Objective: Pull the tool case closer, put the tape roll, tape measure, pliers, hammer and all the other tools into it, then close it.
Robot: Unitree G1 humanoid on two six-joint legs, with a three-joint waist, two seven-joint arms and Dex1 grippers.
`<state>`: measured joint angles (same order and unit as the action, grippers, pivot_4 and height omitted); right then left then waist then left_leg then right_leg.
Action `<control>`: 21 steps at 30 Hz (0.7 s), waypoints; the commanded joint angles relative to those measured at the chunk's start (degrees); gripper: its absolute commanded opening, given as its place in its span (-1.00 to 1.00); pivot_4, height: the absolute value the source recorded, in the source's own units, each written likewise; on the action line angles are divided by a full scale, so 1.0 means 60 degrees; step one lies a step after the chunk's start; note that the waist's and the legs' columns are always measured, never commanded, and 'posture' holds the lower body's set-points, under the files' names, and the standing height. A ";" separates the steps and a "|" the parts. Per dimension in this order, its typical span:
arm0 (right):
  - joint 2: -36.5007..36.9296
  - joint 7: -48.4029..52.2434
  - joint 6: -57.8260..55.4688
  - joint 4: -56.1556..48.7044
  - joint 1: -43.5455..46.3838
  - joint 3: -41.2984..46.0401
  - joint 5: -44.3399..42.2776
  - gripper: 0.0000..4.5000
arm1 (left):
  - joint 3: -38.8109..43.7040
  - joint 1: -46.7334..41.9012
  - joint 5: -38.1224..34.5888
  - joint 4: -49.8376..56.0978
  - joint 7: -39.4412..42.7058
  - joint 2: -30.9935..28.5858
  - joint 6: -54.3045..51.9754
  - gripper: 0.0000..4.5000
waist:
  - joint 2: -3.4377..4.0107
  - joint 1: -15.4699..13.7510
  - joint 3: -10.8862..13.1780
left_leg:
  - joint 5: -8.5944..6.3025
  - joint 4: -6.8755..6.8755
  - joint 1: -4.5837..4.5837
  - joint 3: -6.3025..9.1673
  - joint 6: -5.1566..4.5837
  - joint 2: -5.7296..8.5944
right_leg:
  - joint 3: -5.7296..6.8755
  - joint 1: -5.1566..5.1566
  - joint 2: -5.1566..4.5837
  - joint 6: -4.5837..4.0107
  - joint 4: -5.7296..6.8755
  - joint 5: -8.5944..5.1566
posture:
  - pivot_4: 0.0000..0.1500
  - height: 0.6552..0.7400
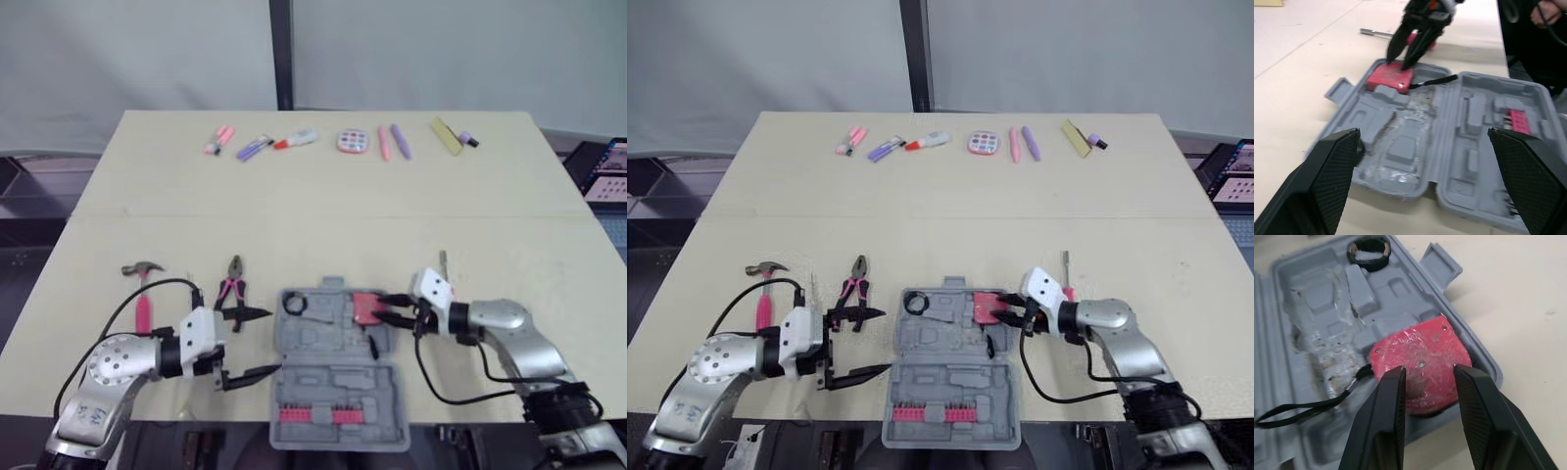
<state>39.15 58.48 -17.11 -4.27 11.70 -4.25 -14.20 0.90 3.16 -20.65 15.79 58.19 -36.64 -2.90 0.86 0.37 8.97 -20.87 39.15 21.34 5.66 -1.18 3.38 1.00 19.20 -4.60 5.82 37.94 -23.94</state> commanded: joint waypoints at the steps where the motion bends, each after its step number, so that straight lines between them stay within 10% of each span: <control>1: 0.0870 0.0350 -0.0911 -0.1824 -0.0839 0.1029 -0.0950 -0.27 | -0.0143 -0.0072 0.0130 -0.0439 -0.0028 0.0274 0.0511 1.00 | 0.0000 -0.0054 0.0001 | 0.0000 0.0000 0.0003 0.0000 -0.0001 0.0000 | 0.0001 0.0000 0.0000 0.0000 -0.0004 0.0000 | 1.00 0.37; 21: 0.0835 -0.0168 -0.0097 -0.4651 -0.7040 0.3808 -0.1054 -0.27 | 0.2022 0.3857 -0.0740 0.0812 -0.0203 -0.0196 0.0394 1.00 | -0.0005 -0.0141 0.0004 | -0.0004 -0.0008 -0.0032 0.0005 -0.0013 -0.0015 | -0.0001 -0.0137 0.0009 0.0000 -0.0187 -0.0001 | 1.00 0.37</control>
<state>44.34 58.17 -19.05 -31.41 -30.65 18.27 -20.81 11.82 26.08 -24.21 18.44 56.59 -37.14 -0.70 0.84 -0.47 9.00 -20.88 39.10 21.15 5.69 -1.26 3.29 0.98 18.36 -4.54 5.82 36.75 -23.95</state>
